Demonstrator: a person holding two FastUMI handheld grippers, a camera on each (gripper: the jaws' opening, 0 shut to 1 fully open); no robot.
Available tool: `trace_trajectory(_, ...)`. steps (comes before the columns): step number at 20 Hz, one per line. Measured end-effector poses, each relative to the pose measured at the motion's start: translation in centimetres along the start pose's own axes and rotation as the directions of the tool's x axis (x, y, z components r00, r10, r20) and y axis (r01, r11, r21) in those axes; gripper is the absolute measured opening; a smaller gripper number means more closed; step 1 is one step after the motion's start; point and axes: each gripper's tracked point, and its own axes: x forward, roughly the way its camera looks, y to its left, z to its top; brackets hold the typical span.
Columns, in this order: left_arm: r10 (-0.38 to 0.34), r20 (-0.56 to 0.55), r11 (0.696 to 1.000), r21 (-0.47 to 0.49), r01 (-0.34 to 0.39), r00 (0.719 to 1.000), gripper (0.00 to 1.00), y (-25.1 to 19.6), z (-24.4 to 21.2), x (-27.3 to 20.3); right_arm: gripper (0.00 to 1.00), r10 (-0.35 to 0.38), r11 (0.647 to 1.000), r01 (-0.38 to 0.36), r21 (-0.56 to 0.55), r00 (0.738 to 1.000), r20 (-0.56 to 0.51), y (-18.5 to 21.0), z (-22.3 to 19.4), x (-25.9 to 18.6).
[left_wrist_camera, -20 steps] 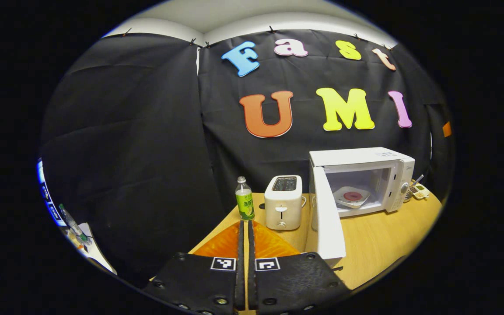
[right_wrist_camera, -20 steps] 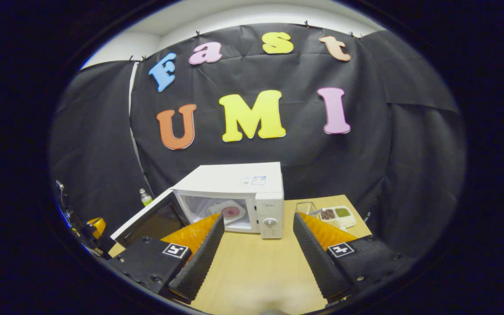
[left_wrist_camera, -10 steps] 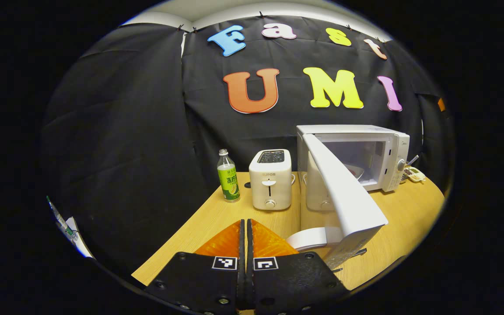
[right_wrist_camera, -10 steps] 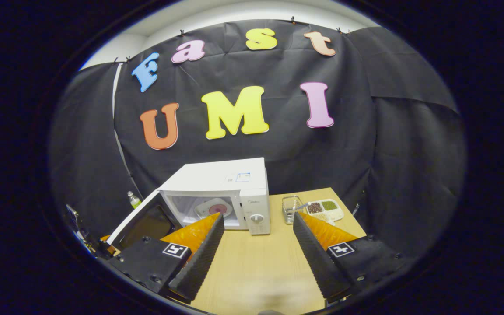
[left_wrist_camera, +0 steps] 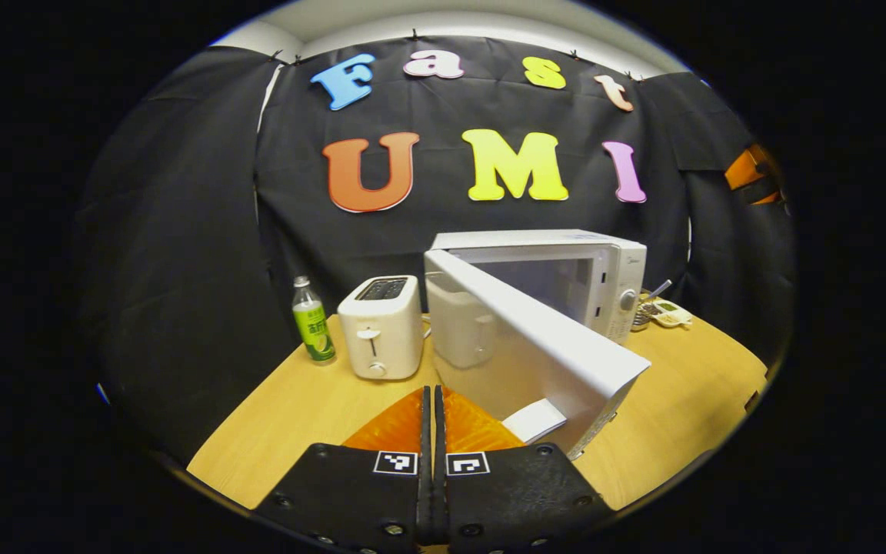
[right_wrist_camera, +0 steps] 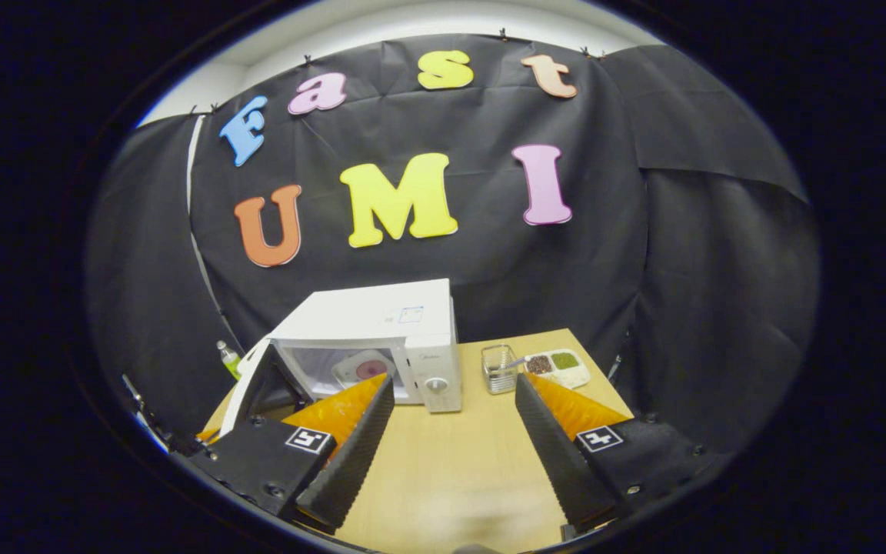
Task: Open the microwave oven with the left hand, put the food in, and close the microwave oven.
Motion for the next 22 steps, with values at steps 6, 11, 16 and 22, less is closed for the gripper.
trace_trajectory(6,-0.148,0.040,0.988,0.046,0.146,0.988,0.00,-7.6,1.7,3.7,1.00,-0.049,0.999,0.049,0.014,0.999,0.014,-2.7,0.8,-0.5)
trace_trajectory(11,-0.231,0.070,0.971,0.073,0.226,0.970,0.00,-12.8,3.4,6.4,1.00,-0.095,0.995,0.095,0.036,0.995,0.005,-5.2,1.0,-0.8)
trace_trajectory(16,-0.295,0.093,0.954,0.084,0.288,0.951,0.00,-17.7,5.1,9.6,1.00,-0.127,0.990,0.128,0.063,0.992,-0.023,-7.1,0.1,-1.0)
trace_trajectory(22,-0.315,0.124,0.946,0.122,0.301,0.941,0.00,-21.8,7.0,15.1,1.00,-0.150,0.986,0.153,0.072,0.987,-0.051,-8.4,-0.6,-0.5)
